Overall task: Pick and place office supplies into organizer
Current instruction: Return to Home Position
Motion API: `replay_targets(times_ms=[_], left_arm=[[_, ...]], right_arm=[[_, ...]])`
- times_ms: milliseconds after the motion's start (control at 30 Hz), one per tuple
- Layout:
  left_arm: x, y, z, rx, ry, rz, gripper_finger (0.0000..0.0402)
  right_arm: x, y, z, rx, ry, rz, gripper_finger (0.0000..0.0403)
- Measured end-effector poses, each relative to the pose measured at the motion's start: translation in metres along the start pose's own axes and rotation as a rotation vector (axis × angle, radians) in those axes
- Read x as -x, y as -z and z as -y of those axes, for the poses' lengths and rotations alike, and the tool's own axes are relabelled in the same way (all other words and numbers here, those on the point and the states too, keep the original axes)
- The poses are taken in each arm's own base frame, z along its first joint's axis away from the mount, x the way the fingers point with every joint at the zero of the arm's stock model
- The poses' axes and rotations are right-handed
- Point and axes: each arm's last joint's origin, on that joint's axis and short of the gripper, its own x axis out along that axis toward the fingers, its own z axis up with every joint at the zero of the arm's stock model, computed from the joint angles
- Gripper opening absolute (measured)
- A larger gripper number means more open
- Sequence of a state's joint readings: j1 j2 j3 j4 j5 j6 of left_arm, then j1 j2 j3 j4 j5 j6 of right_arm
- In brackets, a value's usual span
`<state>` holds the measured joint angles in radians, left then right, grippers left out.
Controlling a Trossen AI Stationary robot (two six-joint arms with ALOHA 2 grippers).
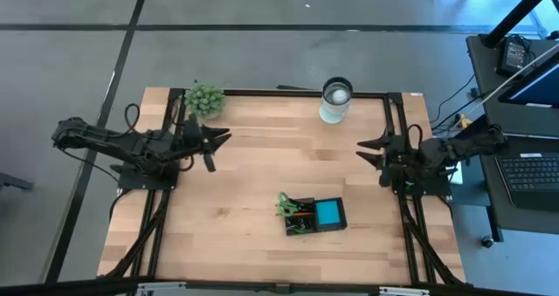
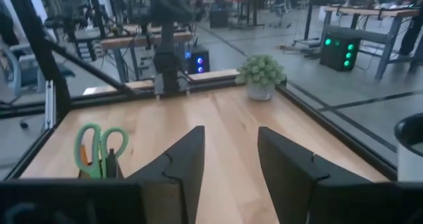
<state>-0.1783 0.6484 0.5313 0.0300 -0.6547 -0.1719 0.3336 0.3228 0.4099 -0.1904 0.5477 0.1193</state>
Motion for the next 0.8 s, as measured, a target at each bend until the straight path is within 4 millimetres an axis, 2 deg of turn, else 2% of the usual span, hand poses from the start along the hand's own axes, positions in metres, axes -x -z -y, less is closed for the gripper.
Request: replay_targets(times_ms=[267, 800], left_arm=[[0.02, 0.031, -0.021, 0.056, 0.029, 0.043, 0.0074], [0.044, 0.07, -0.048, 0.118, 0.007, 0.158, 0.0074]], right_arm=[[0.009, 0.016, 0.012, -0.04, 0.038, 0.055, 0.0143], [0.02, 0.031, 0.028, -0.091, 0.167, 0.146, 0.0143]])
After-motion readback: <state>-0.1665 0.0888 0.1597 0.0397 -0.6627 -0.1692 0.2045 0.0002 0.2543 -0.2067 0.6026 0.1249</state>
